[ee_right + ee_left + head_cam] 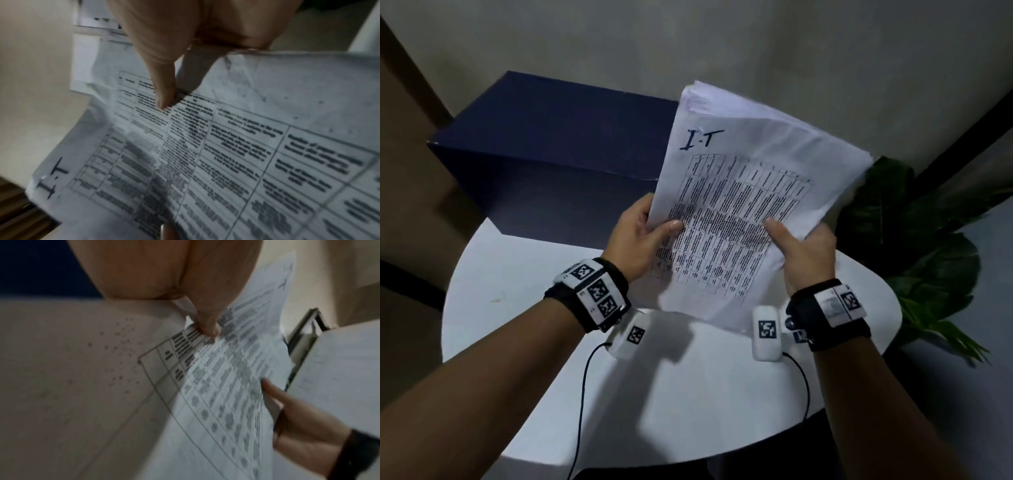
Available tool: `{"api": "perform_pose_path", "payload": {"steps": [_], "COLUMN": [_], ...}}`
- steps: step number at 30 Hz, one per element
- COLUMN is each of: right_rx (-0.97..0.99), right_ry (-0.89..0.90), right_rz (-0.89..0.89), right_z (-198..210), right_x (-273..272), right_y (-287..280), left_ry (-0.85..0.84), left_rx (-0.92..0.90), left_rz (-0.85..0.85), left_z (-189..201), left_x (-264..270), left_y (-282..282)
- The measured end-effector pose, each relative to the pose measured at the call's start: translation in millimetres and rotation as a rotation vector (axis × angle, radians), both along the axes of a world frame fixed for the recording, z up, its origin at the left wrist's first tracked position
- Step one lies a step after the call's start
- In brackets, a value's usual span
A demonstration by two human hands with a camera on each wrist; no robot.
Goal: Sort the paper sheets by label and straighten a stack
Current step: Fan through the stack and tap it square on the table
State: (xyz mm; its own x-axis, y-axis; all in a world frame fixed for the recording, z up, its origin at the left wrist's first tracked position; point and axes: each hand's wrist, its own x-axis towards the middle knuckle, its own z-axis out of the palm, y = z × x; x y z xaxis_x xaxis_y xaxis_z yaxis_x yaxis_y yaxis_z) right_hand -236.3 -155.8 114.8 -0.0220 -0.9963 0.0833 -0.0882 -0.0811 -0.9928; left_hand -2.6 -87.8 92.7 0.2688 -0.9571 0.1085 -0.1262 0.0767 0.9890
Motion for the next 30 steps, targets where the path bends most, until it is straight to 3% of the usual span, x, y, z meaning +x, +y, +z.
{"api": "perform_pose_path", "payload": {"steps": [4,8,13,17,22,25,30], "right_rx": [-0.084,0.077,0.079,-0.088,-0.17,-0.157,-0.1], "right_ry": [-0.104,-0.013,-0.072,-0.158,-0.204,-0.209,-0.139], "right_rz": [0.009,0.004,-0.014,-0.043,-0.189,-0.103,0.006], "right_z": [-5,-36,-30,-11,-4,-5,-19], "right_x": [1,5,12,20,31,28,21], "right_y": [19,42,42,41,36,37,37], "left_ry": [-0.254,-0.332,-0.246,0.014,-0.004,0.052,0.301], "left_rx": [-0.047,0.155,0.085,-0.092,-0.174,-0.175,-0.131], "left_rz": [0.163,-0.01,0.007,0.132,0.337,0.327,0.234], "left_z": [-31,-73,-60,-18,5,2,-9], "left_x": [-2,8,16,1,-14,-14,-8], "left_y": [10,27,25,32,21,15,13]}}
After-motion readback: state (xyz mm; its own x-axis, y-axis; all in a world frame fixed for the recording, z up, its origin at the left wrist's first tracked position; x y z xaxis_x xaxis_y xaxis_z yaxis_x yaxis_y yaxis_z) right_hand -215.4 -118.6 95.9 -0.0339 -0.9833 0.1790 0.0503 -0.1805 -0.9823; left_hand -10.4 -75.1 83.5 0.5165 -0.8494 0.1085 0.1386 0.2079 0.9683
